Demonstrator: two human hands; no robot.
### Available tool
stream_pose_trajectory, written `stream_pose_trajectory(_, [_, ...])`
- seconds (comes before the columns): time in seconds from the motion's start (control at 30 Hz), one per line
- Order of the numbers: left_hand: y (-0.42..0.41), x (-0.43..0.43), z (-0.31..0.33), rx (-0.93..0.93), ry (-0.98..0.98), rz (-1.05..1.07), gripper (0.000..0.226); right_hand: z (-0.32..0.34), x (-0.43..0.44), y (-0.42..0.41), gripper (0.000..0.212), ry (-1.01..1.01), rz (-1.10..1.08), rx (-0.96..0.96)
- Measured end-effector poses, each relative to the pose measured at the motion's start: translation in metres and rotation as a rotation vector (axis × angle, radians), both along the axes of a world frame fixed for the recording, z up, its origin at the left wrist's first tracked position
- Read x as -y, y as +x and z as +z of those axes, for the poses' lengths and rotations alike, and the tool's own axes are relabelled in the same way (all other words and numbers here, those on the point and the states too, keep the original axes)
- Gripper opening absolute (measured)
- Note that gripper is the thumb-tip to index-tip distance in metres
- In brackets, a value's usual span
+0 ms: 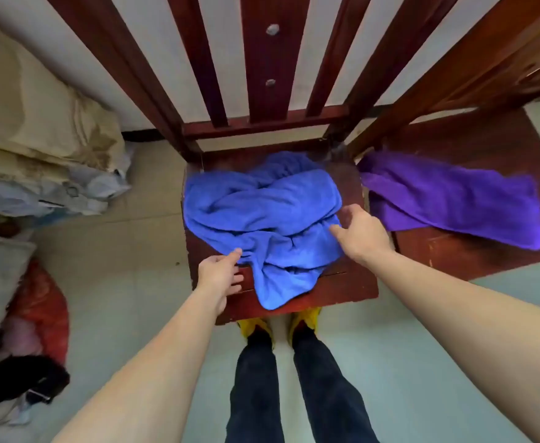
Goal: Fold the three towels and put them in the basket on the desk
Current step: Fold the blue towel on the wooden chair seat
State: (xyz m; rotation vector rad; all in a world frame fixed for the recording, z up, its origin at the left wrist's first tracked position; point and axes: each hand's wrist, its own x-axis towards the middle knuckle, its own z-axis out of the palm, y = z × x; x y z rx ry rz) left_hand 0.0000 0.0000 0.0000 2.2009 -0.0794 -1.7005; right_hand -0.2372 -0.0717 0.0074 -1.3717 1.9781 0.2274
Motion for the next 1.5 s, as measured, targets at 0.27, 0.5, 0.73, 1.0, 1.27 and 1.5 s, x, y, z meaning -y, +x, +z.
stream_pose_trajectory(0.27, [-0.036, 0.001, -0.028, -0.032, -0.089, 0.266, 0.006, -0.045, -0.025, 0.007, 0.014, 0.065, -0.243, 0.129])
stream_pose_trajectory(0.5, [-0.020, -0.037, -0.021, -0.158, -0.046, 0.345, 0.019, -0.024, -0.080, -0.040, 0.008, -0.012, -0.367, 0.061])
stream_pose_trajectory(0.73, [-0.012, -0.071, -0.031, 0.197, 0.130, -0.029, 0.007, -0.026, -0.107, -0.067, 0.010, 0.259, -0.169, -0.123])
stream_pose_trajectory(1.0, [0.006, 0.001, -0.053, 0.288, -0.124, 0.153, 0.033, -0.038, -0.011, -0.010, 0.048, -0.069, -0.114, 0.144])
stream_pose_trajectory(1.27, [-0.002, -0.024, -0.042, 0.424, -0.044, -0.362, 0.015, -0.032, -0.034, -0.011, 0.015, 0.067, 0.011, -0.039])
stream_pose_trajectory(1.5, [0.011, -0.032, -0.037, 0.359, 0.010, -0.489, 0.022, -0.019, -0.059, -0.057, 0.018, 0.250, 0.077, -0.193])
